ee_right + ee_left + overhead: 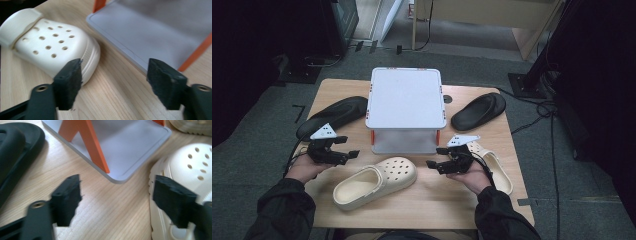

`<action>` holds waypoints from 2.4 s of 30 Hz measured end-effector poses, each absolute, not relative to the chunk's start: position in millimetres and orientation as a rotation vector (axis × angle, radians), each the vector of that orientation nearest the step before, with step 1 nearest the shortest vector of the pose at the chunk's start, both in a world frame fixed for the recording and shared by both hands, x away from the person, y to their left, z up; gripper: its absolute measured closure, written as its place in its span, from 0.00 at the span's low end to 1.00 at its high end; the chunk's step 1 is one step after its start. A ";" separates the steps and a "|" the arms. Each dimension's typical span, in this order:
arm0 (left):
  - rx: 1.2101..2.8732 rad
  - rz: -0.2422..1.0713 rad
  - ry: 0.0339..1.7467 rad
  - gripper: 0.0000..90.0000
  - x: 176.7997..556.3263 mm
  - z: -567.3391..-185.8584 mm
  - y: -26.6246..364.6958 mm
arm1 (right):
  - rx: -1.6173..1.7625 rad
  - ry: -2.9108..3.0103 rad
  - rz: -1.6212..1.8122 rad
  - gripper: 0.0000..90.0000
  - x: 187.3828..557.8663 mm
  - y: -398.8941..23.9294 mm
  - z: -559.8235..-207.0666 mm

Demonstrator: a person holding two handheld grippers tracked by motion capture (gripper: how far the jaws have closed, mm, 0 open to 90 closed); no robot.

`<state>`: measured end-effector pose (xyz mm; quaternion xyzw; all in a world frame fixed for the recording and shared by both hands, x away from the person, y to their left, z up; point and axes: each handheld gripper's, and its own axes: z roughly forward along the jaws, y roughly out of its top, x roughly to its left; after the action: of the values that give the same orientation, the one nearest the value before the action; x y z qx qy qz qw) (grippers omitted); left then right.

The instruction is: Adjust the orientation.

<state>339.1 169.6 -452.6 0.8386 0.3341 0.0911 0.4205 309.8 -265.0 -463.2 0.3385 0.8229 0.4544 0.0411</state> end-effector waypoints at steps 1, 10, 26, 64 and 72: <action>2.103 0.211 0.832 0.16 338.8 -452.3 170.5 | 1.023 2.516 1.375 0.35 308.5 -265.0 -461.7; 2.121 0.216 0.833 0.31 336.8 -453.6 175.7 | 0.933 2.514 1.351 0.50 301.8 -261.2 -458.5; 2.106 0.171 0.771 0.46 321.8 -450.6 176.2 | 0.927 2.500 1.478 0.56 289.4 -209.9 -465.8; 2.258 0.079 0.459 0.83 309.3 -448.8 123.5 | 0.985 2.434 1.396 0.55 291.9 -241.4 -457.2; 2.156 0.136 0.504 0.84 308.5 -434.5 130.7 | 0.984 2.437 1.394 0.55 292.6 -241.7 -457.3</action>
<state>308.5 130.7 -434.5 0.8702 0.2034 0.0549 0.4454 292.6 -241.7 -457.3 0.3296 0.8164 0.4668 0.0834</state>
